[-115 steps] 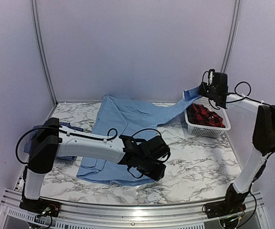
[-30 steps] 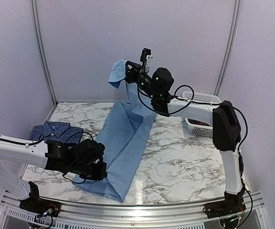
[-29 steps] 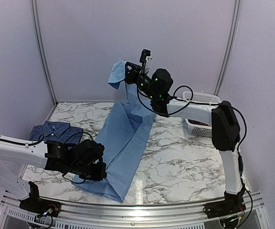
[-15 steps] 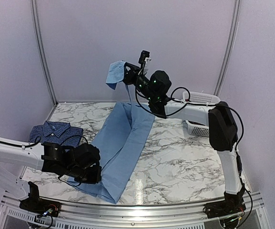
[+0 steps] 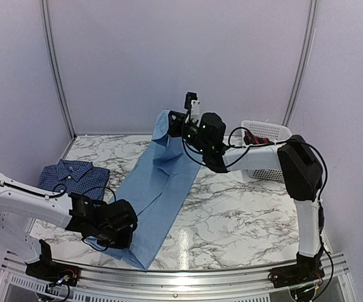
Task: Fold and stack the long sleeve shirts
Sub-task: Fold the 1/3-folded shirt at the center of the board.
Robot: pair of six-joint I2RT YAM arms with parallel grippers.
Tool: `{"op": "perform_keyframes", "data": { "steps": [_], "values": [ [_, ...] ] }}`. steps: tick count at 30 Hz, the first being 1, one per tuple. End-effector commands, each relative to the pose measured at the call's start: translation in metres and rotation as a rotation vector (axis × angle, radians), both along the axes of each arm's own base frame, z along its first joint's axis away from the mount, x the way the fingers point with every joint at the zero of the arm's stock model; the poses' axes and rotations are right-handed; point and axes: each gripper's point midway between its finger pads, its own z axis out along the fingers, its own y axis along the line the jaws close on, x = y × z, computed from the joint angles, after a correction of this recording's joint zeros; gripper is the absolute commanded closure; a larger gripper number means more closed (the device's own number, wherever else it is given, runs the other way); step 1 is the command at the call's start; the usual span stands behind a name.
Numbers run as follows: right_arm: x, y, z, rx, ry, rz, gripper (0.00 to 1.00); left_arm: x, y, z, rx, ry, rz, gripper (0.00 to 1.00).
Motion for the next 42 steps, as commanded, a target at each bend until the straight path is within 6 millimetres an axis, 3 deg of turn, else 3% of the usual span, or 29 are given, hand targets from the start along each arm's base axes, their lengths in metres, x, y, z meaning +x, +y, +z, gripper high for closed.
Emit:
{"op": "perform_keyframes", "data": {
  "steps": [1, 4, 10, 13, 16, 22, 25, 28, 30, 33, 37, 40, 42],
  "values": [
    [-0.005, -0.023, -0.016, -0.032, 0.075, -0.096, 1.00, -0.003, 0.012, -0.019, 0.114, 0.027, -0.016, 1.00],
    [-0.004, -0.037, -0.057, -0.095, 0.164, -0.156, 1.00, -0.005, 0.012, -0.027, 0.132, 0.043, -0.027, 1.00],
    [0.003, -0.045, -0.144, -0.221, 0.378, -0.178, 1.00, -0.008, -0.008, -0.037, 0.133, 0.082, -0.097, 1.00],
    [0.012, -0.059, -0.177, -0.234, 0.474, -0.175, 1.00, -0.007, -0.024, -0.038, 0.119, 0.097, -0.133, 1.00],
    [0.020, -0.076, -0.198, -0.261, 0.527, -0.195, 1.00, -0.004, -0.048, -0.036, 0.088, 0.105, -0.172, 1.00],
    [0.051, -0.121, -0.210, -0.302, 0.568, -0.240, 1.00, 0.012, -0.113, -0.029, 0.016, 0.111, -0.253, 1.00],
    [0.058, -0.131, -0.208, -0.322, 0.586, -0.214, 1.00, 0.011, -0.131, -0.028, -0.016, 0.137, -0.269, 1.00],
    [0.053, -0.132, -0.201, -0.343, 0.581, -0.196, 1.00, 0.013, -0.134, -0.026, -0.027, 0.136, -0.262, 1.00],
    [0.048, -0.130, -0.196, -0.328, 0.588, -0.174, 1.00, 0.013, -0.134, -0.022, -0.034, 0.135, -0.261, 0.94],
    [0.038, -0.127, -0.192, -0.301, 0.623, -0.137, 1.00, 0.012, -0.135, -0.012, -0.058, 0.129, -0.266, 0.75],
    [0.018, -0.122, -0.183, -0.270, 0.653, -0.112, 1.00, 0.016, -0.135, 0.009, -0.096, 0.096, -0.271, 0.61],
    [-0.002, -0.118, -0.186, -0.264, 0.688, -0.100, 1.00, 0.023, -0.133, 0.027, -0.129, 0.071, -0.265, 0.58],
    [-0.020, -0.115, -0.199, -0.272, 0.730, -0.084, 1.00, 0.031, -0.129, 0.036, -0.148, 0.057, -0.256, 0.57]
  ]
}}
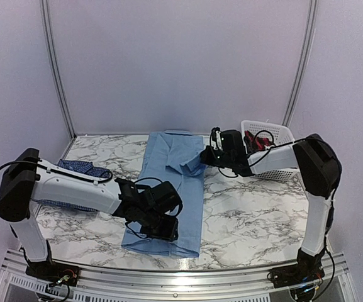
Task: Fold and stack the long sleeve shirts
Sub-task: Fold the 1/3-folded shirt at the center of the board.
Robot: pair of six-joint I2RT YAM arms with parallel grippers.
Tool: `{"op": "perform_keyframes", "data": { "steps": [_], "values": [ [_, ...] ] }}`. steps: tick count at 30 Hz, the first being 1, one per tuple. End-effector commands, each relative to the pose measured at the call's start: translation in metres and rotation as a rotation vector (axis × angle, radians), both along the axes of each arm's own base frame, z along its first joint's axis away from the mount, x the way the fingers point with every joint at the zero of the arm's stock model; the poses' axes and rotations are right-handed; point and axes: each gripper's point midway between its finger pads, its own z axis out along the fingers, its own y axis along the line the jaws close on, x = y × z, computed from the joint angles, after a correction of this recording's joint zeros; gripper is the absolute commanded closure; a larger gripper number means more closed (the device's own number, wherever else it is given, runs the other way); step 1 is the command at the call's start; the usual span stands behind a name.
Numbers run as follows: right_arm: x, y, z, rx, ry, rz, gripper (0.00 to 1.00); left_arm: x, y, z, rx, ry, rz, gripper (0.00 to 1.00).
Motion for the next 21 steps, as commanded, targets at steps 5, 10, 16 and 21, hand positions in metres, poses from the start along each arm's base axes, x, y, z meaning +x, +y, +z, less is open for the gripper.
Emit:
{"op": "perform_keyframes", "data": {
  "steps": [5, 10, 16, 21],
  "values": [
    [-0.080, 0.018, -0.031, 0.072, 0.167, 0.070, 0.98, 0.033, 0.022, 0.040, -0.063, -0.040, 0.023, 0.56],
    [-0.121, 0.022, -0.044, 0.027, 0.203, 0.140, 0.72, 0.055, 0.033, 0.042, -0.075, -0.038, 0.039, 0.55],
    [-0.150, 0.002, -0.031, -0.069, 0.167, 0.192, 0.46, 0.088, 0.036, 0.049, -0.096, -0.067, 0.077, 0.51],
    [-0.152, -0.010, -0.008, -0.168, 0.101, 0.210, 0.37, 0.131, 0.020, 0.056, -0.129, -0.149, 0.077, 0.51]
  ]
}}
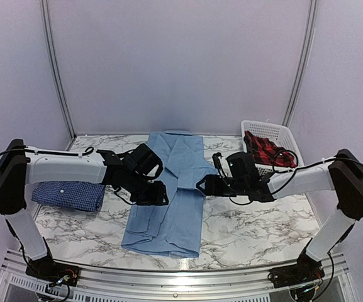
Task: Fold and stack the long sleeve shirts
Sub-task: Fold the 1/3-folded shirt at the center of the board, then adjust the sleeve of the rectangle-folded shirt.
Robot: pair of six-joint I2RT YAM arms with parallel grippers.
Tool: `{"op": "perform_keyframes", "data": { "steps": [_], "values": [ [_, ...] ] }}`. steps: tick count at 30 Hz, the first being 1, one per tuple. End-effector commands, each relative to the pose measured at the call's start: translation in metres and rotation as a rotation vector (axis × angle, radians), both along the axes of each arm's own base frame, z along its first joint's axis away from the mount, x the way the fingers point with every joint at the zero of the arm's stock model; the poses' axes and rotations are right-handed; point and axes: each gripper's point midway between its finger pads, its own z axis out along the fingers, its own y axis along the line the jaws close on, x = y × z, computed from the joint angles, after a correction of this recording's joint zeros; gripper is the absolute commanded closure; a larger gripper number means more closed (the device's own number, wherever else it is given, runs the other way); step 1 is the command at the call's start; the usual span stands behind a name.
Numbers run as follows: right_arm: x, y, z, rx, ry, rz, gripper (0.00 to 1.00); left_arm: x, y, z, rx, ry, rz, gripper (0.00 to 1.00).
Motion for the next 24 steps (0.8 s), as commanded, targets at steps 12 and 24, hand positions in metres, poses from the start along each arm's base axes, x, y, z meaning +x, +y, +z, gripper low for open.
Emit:
{"op": "perform_keyframes", "data": {
  "steps": [12, 24],
  "values": [
    [0.071, -0.013, 0.059, -0.189, -0.183, 0.068, 0.34, 0.088, -0.059, -0.015, -0.136, 0.022, 0.137, 0.53],
    [0.061, -0.033, 0.054, -0.178, -0.172, 0.045, 0.35, 0.110, -0.076, -0.015, -0.403, 0.075, 0.382, 0.53]
  ]
}}
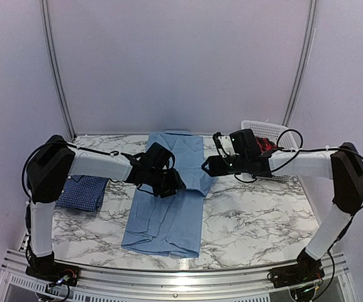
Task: Fold and stack the long sleeve shirts
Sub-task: Adjust the sleeve of the rectangle-folded shirt.
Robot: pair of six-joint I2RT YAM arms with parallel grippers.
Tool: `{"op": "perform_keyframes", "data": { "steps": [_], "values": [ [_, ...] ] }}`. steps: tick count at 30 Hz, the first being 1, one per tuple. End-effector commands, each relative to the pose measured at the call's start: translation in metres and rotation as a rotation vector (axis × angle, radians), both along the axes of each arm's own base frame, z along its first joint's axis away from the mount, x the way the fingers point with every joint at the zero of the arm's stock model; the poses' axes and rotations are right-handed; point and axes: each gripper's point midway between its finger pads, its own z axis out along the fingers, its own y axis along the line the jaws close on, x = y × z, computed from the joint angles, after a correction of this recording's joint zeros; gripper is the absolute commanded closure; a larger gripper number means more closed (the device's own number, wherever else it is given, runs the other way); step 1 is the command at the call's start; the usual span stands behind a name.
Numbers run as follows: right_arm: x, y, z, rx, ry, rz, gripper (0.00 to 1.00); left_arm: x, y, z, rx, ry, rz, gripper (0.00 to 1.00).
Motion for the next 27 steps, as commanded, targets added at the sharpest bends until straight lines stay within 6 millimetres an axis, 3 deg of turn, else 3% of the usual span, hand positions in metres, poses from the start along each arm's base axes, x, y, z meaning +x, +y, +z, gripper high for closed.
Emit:
{"op": "perform_keyframes", "data": {
  "steps": [1, 8, 16, 19, 24, 27],
  "values": [
    [-0.008, -0.012, 0.006, 0.002, -0.007, -0.005, 0.35, 0.022, -0.015, 0.016, -0.147, -0.020, 0.105, 0.53],
    [-0.018, -0.020, 0.006, 0.005, -0.006, -0.012, 0.35, 0.032, -0.021, 0.006, -0.199, -0.013, 0.166, 0.62],
    [-0.023, -0.026, 0.004, -0.006, -0.003, -0.019, 0.36, 0.034, -0.020, 0.008, -0.206, -0.008, 0.188, 0.88],
    [-0.023, -0.027, 0.004, -0.005, -0.005, -0.023, 0.36, 0.037, -0.023, 0.019, -0.192, -0.048, 0.151, 1.00],
    [-0.018, -0.028, 0.012, -0.008, -0.023, -0.035, 0.36, 0.045, -0.024, 0.056, -0.067, -0.224, 0.002, 1.00],
    [-0.014, -0.032, 0.020, -0.010, -0.043, -0.054, 0.36, 0.038, -0.023, 0.076, -0.029, -0.305, -0.110, 1.00]
  ]
}}
